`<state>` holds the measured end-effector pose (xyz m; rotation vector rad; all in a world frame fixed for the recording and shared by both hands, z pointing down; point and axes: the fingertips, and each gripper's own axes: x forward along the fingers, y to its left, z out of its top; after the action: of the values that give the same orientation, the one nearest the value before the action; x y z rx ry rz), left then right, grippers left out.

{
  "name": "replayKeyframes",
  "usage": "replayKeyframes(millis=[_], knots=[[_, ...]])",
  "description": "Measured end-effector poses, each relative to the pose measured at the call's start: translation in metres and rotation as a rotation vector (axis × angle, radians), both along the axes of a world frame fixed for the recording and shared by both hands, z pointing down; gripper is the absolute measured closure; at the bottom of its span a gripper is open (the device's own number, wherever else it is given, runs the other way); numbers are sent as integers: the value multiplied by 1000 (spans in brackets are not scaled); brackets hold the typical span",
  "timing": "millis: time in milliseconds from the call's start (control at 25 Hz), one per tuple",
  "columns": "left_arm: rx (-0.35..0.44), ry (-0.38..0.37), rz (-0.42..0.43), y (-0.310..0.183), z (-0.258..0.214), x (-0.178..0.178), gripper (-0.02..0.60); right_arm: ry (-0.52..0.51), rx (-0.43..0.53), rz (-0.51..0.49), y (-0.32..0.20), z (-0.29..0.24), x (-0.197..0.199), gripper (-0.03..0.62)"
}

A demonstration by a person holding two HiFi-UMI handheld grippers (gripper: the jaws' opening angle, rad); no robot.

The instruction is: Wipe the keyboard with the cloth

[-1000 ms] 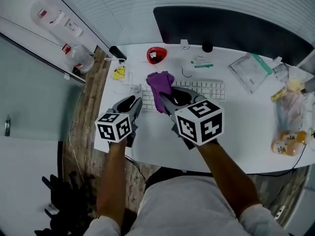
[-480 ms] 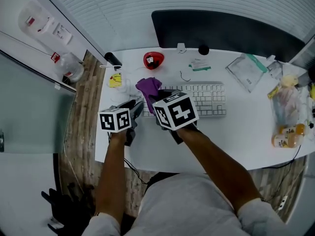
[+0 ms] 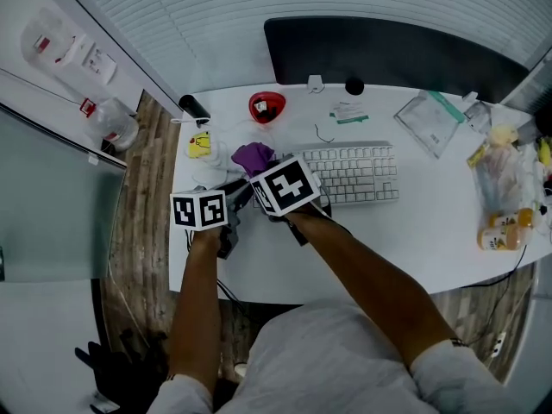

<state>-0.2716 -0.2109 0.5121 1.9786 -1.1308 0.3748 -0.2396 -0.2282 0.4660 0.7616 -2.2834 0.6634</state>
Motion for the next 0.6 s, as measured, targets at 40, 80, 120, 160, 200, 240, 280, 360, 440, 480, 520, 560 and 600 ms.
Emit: replayKeyframes(millis=[40,80,120,160,200,240,280,360,440,480,520,560,600], knots=[[-1,8,7,0,0,2,486,10,0,-2,-1,2,-1,508],[-2,15,10,0,0,3,499,21,1,-4,-2,4,-1,508],[-4,24,10,0,1,4,508,30,1,-5,-4,6,-1,508],[-5,31,8,0,1,4,508,38,0,-6,-5,8,-1,508],[-6,37,5,0,1,3,508,46,-1,-6,-6,10,-1,508],[-6,40,2,0,1,3,508,53,-2,-8,-6,12,-1,508],[-5,41,0,1,1,3,508,58,-3,-11,-7,13,-1,508],[-6,41,-5,1,2,2,508,66,-4,-16,-8,14,2,508],[-5,39,-7,1,2,2,508,75,0,-19,-10,13,7,508],[-5,37,-7,1,2,2,508,81,4,-18,-11,12,12,508],[-5,34,-7,1,2,2,508,86,8,-16,-12,11,18,508],[-4,32,-6,1,2,2,507,92,12,-12,-14,11,26,508],[-3,29,-6,1,2,2,506,98,15,-5,-16,10,35,508]])
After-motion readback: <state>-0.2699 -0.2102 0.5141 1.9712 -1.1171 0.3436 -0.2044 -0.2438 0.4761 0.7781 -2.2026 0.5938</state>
